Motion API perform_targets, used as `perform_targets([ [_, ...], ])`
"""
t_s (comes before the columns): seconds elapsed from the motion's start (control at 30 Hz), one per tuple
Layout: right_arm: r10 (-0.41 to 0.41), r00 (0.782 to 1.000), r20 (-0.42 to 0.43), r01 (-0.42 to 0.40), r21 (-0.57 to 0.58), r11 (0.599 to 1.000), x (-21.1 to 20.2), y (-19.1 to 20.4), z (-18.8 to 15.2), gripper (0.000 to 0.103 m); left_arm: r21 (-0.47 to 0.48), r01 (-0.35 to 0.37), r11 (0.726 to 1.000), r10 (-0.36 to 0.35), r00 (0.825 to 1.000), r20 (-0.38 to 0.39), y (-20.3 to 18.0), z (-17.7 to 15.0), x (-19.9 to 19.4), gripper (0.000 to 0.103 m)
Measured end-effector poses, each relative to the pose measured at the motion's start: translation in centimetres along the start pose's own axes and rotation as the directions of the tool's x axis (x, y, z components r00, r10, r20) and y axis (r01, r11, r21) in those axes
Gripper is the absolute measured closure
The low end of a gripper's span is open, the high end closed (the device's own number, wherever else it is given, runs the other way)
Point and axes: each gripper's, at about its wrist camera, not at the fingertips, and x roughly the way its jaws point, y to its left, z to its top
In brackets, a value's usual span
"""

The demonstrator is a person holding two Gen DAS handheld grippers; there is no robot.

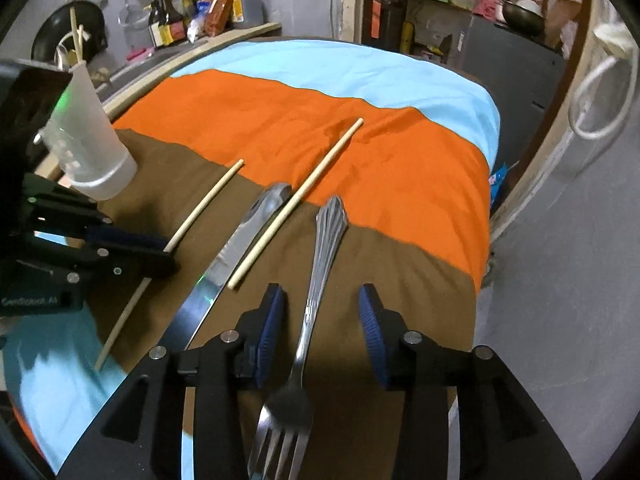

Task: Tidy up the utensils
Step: 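Grasp the silver fork with the right gripper while the left gripper grasps a chopstick, then lift the fork and chopstick and carry both over the white holder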

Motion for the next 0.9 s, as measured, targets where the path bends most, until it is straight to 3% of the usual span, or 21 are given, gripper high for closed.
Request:
perform_targets([
  [0.17, 0.057, 0.998, -0.031, -0.056, 0.053, 0.997, 1.5, -1.0, 1.3, 0.066, 0.005, -0.01, 1.0, 0.01, 1.0, -0.026, 0.1, 1.0, 0.5, 0.094],
  [0.33, 0.096, 0.994, -0.059, -0.09, 0.084, 0.992, 2.0, -1.2, 2.0, 0.076, 0.039, -0.023, 0.999, 0.023, 1.0, -0.004, -0.3, 0.9, 0.6, 0.095],
  [0.47, 0.062, 0.995, -0.079, -0.054, 0.094, 0.994, 2.0, -0.7, 2.4, 0.093, 0.041, -0.025, 0.999, 0.022, 0.998, 0.062, -0.5, 0.0, 0.2, 0.097],
  [0.6, 0.022, 0.999, -0.048, -0.017, 0.103, 0.995, 1.5, -0.1, 2.5, 0.094, -0.009, 0.048, 0.999, -0.047, 0.993, 0.107, 0.1, -0.9, -0.3, 0.1],
  [0.67, 0.018, 1.0, 0.018, -0.02, 0.12, 0.993, 0.6, -0.1, 1.7, 0.094, -0.034, 0.093, 0.995, -0.088, 0.985, 0.148, 0.3, -1.4, -1.1, 0.101],
  [0.77, 0.041, 0.989, 0.14, -0.06, 0.137, 0.989, -1.3, 0.4, -0.1, 0.094, 0.004, 0.101, 0.995, -0.099, 0.962, 0.254, -0.1, -2.8, -3.3, 0.101],
  [0.9, 0.025, 0.948, 0.318, -0.06, 0.101, 0.993, -4.1, 2.3, -2.7, 0.094, 0.062, 0.114, 0.992, -0.129, 0.906, 0.403, -0.7, -4.9, -6.3, 0.101],
])
